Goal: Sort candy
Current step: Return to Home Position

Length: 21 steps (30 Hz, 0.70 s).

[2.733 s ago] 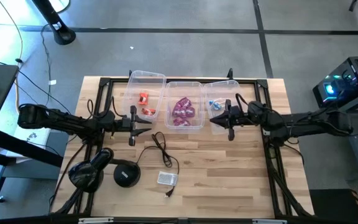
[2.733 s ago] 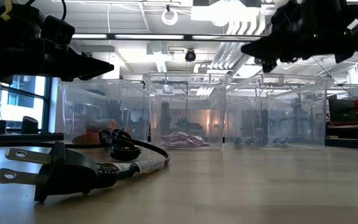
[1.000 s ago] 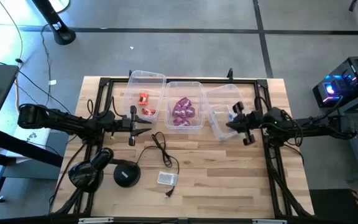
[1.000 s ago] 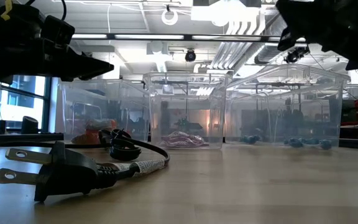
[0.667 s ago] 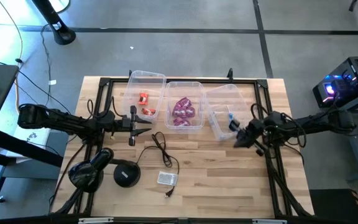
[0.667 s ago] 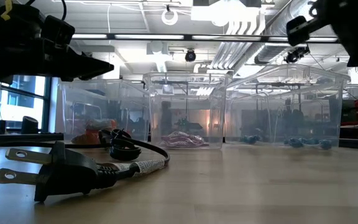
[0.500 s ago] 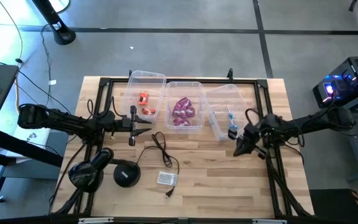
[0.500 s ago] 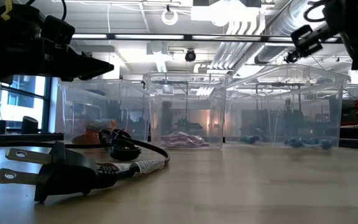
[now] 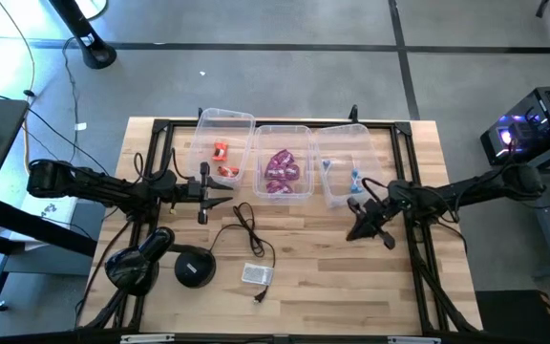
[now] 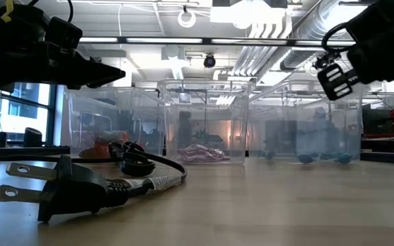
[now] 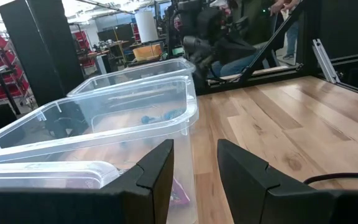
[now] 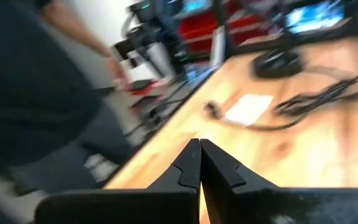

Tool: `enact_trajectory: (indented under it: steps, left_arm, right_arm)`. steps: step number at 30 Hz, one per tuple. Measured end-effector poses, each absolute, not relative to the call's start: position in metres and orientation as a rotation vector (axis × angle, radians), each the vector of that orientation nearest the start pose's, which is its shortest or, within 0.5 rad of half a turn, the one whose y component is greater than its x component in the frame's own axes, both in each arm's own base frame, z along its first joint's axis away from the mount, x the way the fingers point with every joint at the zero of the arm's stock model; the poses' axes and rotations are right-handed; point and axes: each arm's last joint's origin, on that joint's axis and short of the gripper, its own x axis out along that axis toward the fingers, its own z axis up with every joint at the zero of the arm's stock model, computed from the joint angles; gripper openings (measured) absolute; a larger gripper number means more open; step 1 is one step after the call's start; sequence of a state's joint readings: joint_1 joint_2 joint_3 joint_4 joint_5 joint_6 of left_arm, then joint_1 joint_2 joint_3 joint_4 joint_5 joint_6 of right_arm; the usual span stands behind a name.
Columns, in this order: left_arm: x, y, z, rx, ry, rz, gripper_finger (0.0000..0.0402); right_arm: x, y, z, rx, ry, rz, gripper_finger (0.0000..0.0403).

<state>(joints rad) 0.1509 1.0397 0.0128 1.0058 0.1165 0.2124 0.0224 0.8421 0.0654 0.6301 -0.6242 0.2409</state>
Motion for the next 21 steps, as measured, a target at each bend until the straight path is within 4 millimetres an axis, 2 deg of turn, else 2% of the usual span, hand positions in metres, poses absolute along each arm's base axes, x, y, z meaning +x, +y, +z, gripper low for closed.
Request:
enact_trajectory:
  steps: [6,11,21]
  left_arm:
    - [0.160,0.021,0.150,0.209,0.025,0.032,0.0115]
    - [0.160,0.021,0.150,0.209,0.025,0.032,0.0115]
    - [0.160,0.021,0.150,0.210,0.025,0.032,0.0115]
  right_arm:
    - [0.154,0.008,0.159,0.126,0.148,0.421,0.0000]
    - [0.154,-0.002,0.157,0.049,0.152,0.352,0.0000]
    - [0.153,-0.010,0.149,0.080,0.239,0.201,0.0000]
